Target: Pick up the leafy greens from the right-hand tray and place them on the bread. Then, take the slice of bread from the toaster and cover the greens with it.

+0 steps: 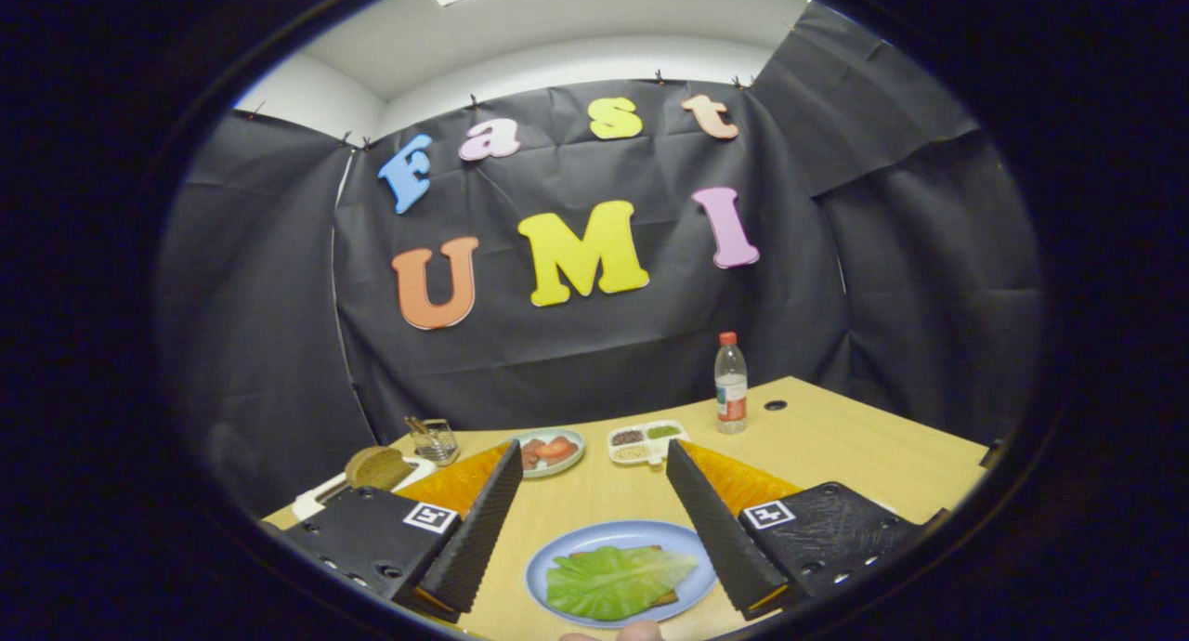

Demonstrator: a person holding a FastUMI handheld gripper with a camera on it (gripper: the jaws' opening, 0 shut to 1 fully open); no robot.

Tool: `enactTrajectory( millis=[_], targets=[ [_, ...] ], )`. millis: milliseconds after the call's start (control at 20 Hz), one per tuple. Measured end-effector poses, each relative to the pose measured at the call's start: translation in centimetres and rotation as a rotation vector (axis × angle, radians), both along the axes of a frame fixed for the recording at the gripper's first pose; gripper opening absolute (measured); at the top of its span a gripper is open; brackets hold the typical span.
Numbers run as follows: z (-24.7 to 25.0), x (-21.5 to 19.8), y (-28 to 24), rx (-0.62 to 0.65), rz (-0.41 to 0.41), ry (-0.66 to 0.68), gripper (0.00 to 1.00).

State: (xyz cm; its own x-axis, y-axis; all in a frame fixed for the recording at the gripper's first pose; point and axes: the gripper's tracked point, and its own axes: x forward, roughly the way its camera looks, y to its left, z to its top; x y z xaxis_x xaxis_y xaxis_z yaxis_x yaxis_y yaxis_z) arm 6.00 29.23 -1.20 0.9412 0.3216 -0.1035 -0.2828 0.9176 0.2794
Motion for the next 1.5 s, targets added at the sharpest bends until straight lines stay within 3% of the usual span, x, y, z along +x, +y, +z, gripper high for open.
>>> enactTrajectory(
  millis=[350, 600, 900, 1000, 1150, 1300, 1450, 1500],
  targets=[
    [2.4, -1.9, 10.7, 0.011, 0.119, -0.002, 0.95],
    [-0.6, -2.1, 18.1, -0.054, 0.203, 0.068, 0.96],
    [-4.2, -0.6, 21.3, -0.107, 0.179, 0.171, 0.96],
    [-5.1, -0.4, 22.0, -0.108, 0.176, 0.205, 0.88],
    [-6.0, -0.4, 22.9, -0.107, 0.175, 0.252, 0.66],
    [-6.0, -0.1, 23.4, -0.109, 0.176, 0.25, 0.52],
    [-6.4, -0.3, 23.3, -0.095, 0.179, 0.266, 0.21],
    [-6.2, -0.3, 23.4, -0.09, 0.184, 0.258, 0.18]
  ],
)
